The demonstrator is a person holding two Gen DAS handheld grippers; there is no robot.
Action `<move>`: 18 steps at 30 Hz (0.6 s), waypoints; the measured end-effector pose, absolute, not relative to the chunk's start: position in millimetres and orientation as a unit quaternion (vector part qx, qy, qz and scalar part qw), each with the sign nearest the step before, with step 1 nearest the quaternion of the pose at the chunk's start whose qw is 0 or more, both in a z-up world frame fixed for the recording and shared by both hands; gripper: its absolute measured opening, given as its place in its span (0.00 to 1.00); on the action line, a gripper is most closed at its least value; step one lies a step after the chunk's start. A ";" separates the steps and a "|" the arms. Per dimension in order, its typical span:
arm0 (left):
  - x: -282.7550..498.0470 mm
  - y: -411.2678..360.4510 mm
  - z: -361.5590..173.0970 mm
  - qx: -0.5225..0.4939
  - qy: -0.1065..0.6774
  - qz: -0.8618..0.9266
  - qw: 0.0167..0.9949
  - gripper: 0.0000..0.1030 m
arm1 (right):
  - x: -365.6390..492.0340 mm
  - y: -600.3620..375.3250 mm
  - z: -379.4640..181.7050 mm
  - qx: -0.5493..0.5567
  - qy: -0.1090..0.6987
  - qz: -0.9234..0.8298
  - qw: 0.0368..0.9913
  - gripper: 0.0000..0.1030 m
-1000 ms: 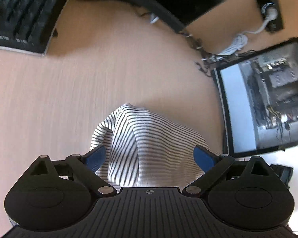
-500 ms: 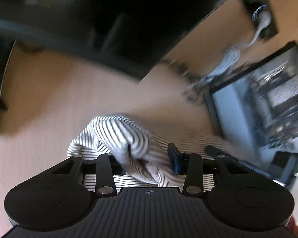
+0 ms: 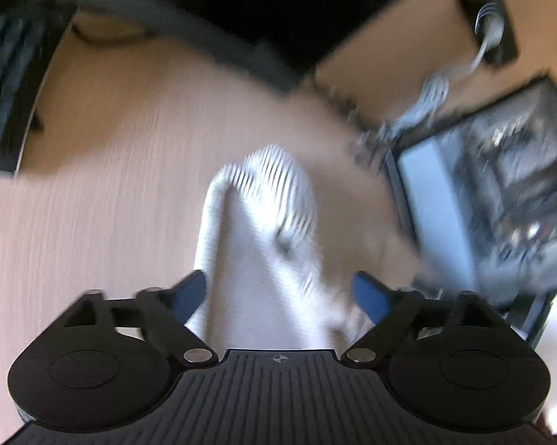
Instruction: Fold clothes
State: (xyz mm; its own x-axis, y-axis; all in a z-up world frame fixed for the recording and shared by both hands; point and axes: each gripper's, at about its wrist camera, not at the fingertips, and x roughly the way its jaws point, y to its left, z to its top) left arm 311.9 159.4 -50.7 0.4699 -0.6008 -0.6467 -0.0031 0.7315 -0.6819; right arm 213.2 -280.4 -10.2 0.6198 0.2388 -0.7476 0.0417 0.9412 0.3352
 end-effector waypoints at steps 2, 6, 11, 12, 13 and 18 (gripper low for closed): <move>328.1 155.0 -52.2 -0.332 0.472 -0.183 0.796 0.94 | 211.2 -283.5 -14.6 0.182 0.441 0.057 0.877 0.73; 352.5 133.2 -70.9 -0.342 0.496 -0.174 0.779 0.93 | 216.8 -272.4 -28.8 0.189 0.458 0.051 0.867 0.72; 361.7 112.2 -90.8 -0.327 0.525 -0.167 0.768 0.35 | 226.1 -263.3 -37.6 0.197 0.442 0.055 0.873 0.28; 362.2 111.8 -87.7 -0.326 0.521 -0.166 0.771 0.29 | 233.1 -261.5 -36.4 0.197 0.439 0.057 0.875 0.22; 361.3 113.3 -80.8 -0.325 0.512 -0.168 0.777 0.26 | 239.6 -258.1 -32.1 0.189 0.431 0.061 0.880 0.20; 342.6 121.2 -39.9 -0.311 0.464 -0.196 0.806 0.25 | 245.0 -244.3 15.2 0.155 0.365 0.112 0.911 0.17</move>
State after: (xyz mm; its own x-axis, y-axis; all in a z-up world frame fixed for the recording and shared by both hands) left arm 342.6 121.2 -39.9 0.4928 -0.6047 -0.6256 0.0275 0.7295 -0.6835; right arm 245.0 -244.3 15.2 0.7086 0.3166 -0.6306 -0.0909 0.9272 0.3634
